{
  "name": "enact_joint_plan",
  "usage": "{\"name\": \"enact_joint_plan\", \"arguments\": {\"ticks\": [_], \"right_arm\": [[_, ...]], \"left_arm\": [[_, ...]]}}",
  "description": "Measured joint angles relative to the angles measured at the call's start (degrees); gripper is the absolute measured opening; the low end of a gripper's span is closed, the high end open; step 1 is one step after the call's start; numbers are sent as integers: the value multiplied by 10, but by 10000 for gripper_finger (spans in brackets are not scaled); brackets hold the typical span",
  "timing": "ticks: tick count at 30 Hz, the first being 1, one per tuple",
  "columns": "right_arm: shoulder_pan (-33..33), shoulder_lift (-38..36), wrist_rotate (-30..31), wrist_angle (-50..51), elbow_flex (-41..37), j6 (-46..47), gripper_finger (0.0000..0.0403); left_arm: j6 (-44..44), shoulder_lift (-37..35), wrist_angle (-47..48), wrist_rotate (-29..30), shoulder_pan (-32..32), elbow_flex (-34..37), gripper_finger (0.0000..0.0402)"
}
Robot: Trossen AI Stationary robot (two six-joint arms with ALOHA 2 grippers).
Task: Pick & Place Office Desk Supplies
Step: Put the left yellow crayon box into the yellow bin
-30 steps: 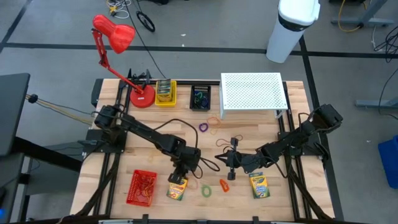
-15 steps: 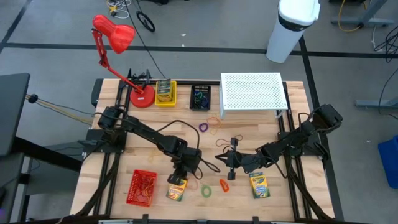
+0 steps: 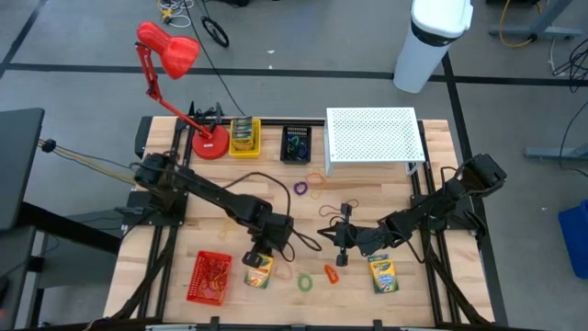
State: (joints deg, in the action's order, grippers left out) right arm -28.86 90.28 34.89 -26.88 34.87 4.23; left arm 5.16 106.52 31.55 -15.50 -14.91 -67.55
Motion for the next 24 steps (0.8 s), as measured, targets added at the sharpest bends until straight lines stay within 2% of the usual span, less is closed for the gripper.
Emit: {"name": "enact_joint_plan", "arguments": {"ticks": [6,11,18,24], "right_arm": [[0,0,0,0,0,0,17],[0,0,0,-1,0,0,17],[0,0,0,-1,0,0,17],[0,0,0,-1,0,0,17]], "left_arm": [[4,-71,80,103,12,0,3],[3,-100,128,177,16,0,3],[4,-112,143,232,15,-2,3],[3,-115,190,295,14,-40,3]]}}
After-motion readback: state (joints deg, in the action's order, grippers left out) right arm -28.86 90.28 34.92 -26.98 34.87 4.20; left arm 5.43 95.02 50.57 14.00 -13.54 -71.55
